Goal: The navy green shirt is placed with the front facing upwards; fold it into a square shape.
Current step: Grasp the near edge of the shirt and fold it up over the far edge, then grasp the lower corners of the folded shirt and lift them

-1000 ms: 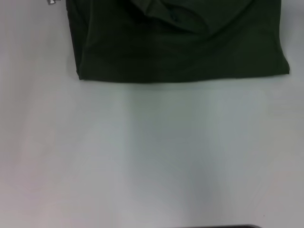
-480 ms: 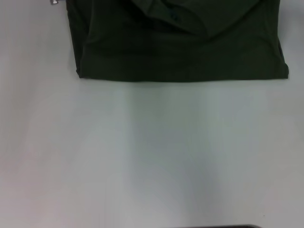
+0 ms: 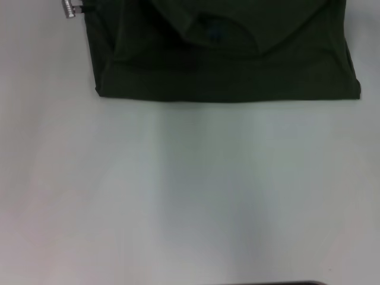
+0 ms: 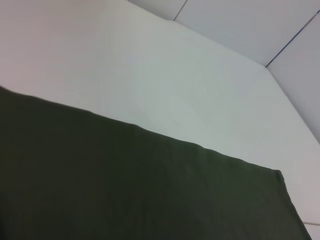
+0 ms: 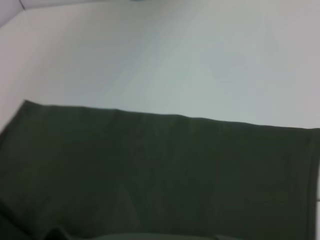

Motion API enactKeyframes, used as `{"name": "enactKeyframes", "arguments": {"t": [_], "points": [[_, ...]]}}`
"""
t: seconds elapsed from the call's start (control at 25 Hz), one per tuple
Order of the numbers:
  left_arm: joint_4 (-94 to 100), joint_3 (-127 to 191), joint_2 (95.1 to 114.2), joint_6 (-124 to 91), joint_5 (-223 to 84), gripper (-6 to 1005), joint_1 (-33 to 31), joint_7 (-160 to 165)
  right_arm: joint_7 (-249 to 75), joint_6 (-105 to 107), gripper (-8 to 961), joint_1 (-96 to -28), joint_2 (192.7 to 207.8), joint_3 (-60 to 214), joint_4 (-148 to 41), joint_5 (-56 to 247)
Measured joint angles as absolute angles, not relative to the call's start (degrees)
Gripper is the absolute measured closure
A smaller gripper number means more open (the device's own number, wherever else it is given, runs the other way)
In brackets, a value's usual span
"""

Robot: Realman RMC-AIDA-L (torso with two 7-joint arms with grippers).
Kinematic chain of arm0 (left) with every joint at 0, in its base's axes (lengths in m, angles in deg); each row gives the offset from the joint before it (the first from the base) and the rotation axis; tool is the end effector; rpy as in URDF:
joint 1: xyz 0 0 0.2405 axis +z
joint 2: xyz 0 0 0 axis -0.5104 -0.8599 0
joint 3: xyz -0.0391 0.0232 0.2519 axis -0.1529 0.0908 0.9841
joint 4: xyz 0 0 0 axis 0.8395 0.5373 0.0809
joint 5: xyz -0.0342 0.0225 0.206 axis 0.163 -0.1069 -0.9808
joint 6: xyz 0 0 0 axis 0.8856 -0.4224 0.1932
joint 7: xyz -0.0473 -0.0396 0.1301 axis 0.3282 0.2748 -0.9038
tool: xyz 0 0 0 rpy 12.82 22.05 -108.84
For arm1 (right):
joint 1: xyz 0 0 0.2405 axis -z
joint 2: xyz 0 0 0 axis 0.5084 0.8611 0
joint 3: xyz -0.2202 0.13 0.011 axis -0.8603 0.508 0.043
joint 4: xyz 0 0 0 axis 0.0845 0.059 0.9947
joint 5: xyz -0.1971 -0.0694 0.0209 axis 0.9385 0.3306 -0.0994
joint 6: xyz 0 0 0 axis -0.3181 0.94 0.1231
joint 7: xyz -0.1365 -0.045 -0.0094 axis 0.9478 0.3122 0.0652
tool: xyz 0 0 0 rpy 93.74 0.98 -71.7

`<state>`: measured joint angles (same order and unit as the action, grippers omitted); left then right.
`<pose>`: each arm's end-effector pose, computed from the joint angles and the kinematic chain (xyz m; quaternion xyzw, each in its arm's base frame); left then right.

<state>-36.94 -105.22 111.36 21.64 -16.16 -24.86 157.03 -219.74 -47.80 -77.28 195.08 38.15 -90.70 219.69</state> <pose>-0.1571 0.4811 -0.0154 -0.7515 -0.5612 -0.1853 0.2932 0.2499 0.4726 0.1025 -0.8037 0.4600 0.0752 0.3700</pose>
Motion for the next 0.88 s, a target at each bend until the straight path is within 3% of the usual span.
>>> {"name": "enactKeyframes", "arguments": {"t": [0.2, 0.32, 0.52, 0.64, 0.72, 0.88], "points": [[-37.12, -105.21, 111.51, 21.46, -15.97, 803, -24.42, 157.05, -222.0, -46.17, 870, -79.33, 195.31, 38.13, -90.2, 225.34], [-37.17, -105.21, 111.54, 21.41, -15.98, 683, -24.33, 157.04, -222.84, -45.43, 846, -80.41, 195.66, 38.12, -89.9, 227.77], [-37.53, -105.21, 111.56, 21.37, -15.94, 506, -23.76, 157.01, -223.29, -46.06, 617, -80.84, 195.68, 38.05, -89.71, 229.25], [-37.99, -105.22, 111.57, 21.87, -15.93, 409, -23.16, 157.02, -224.21, -47.73, 398, -80.44, 195.36, 38.53, -90.01, 229.88], [-38.84, -105.21, 111.57, 22.62, -15.92, 345, -22.63, 157.06, -224.26, -49.93, 375, -79.77, 194.91, 39.76, -90.06, 228.89], [-41.99, -105.37, 111.57, 25.76, -15.91, 345, -20.62, 157.41, -222.87, -55.76, 324, -77.04, 194.55, 42.95, -91.54, 224.54]]}}
